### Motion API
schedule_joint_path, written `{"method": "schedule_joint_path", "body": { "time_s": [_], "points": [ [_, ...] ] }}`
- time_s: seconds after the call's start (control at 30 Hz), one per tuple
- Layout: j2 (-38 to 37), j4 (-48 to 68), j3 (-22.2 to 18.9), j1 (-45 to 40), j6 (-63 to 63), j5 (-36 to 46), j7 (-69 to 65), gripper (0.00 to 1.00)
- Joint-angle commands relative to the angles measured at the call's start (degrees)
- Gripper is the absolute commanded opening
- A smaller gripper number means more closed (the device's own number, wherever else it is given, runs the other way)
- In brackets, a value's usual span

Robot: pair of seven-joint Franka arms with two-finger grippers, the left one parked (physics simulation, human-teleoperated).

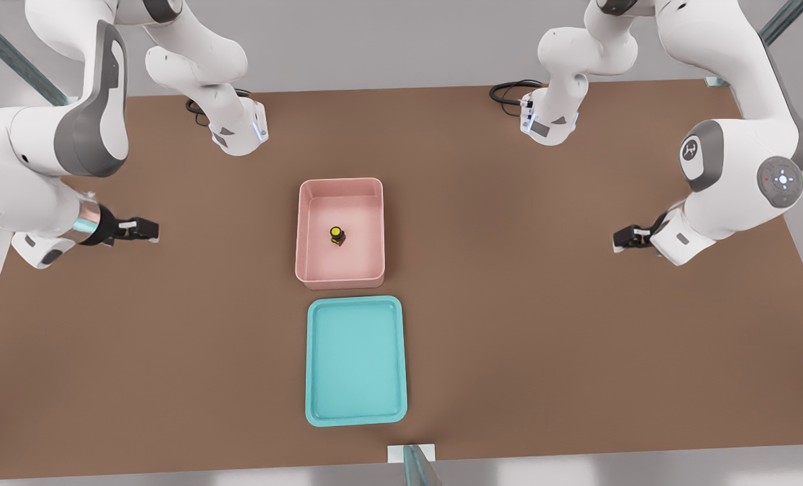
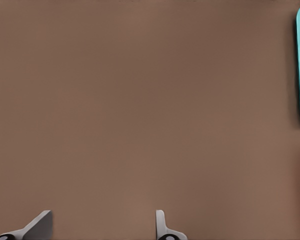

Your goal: The left arm remains still, and the right arm places the button from the box into the tray

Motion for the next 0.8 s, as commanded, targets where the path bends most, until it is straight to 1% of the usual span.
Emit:
{"method": "schedule_joint_path", "body": {
  "time_s": [0.0, 0.03, 0.07, 0.13, 0.17, 0.2, 0.27, 0.3, 0.33, 0.4, 0.47, 0.57, 0.63, 0.67, 0.77],
  "points": [
    [-0.06, 0.02, -0.06, 0.0, 2.66, 0.24, -3.11, 1.0],
    [0.03, 0.02, 0.29, 1.05, 2.66, 2.26, -1.88, 1.0],
    [0.38, 0.02, 0.29, 4.65, 2.66, 2.53, 4.16, 1.0],
    [1.96, 0.02, 0.29, 14.94, 2.66, 2.44, 19.12, 1.0],
    [2.84, 0.29, 0.29, 18.72, 2.66, 2.0, 21.5, 1.0],
    [2.84, 0.38, 0.29, 21.0, 3.36, 2.0, 20.8, 1.0],
    [6.53, 2.4, 1.17, 26.19, 3.18, 5.69, 23.69, 1.0],
    [7.5, 2.48, 1.17, 28.22, 4.94, 5.25, 30.64, 1.0],
    [7.76, 2.31, 1.61, 30.24, 8.2, 5.96, 33.89, 1.0],
    [10.14, 0.9, 1.96, 32.08, 11.01, 5.16, 38.55, 1.0],
    [10.23, -3.13, 2.31, 33.05, 16.01, 5.25, 38.82, 1.0],
    [1.79, -21.94, 2.84, 36.04, 31.48, 5.08, 40.57, 1.0],
    [0.64, -27.57, 3.02, 37.62, 35.36, 4.99, 43.21, 1.0],
    [0.38, -30.82, 3.02, 38.06, 39.39, 4.99, 44.44, 1.0],
    [2.93, -32.5, 3.02, 38.59, 44.58, 5.08, 46.11, 1.0]
  ]
}}
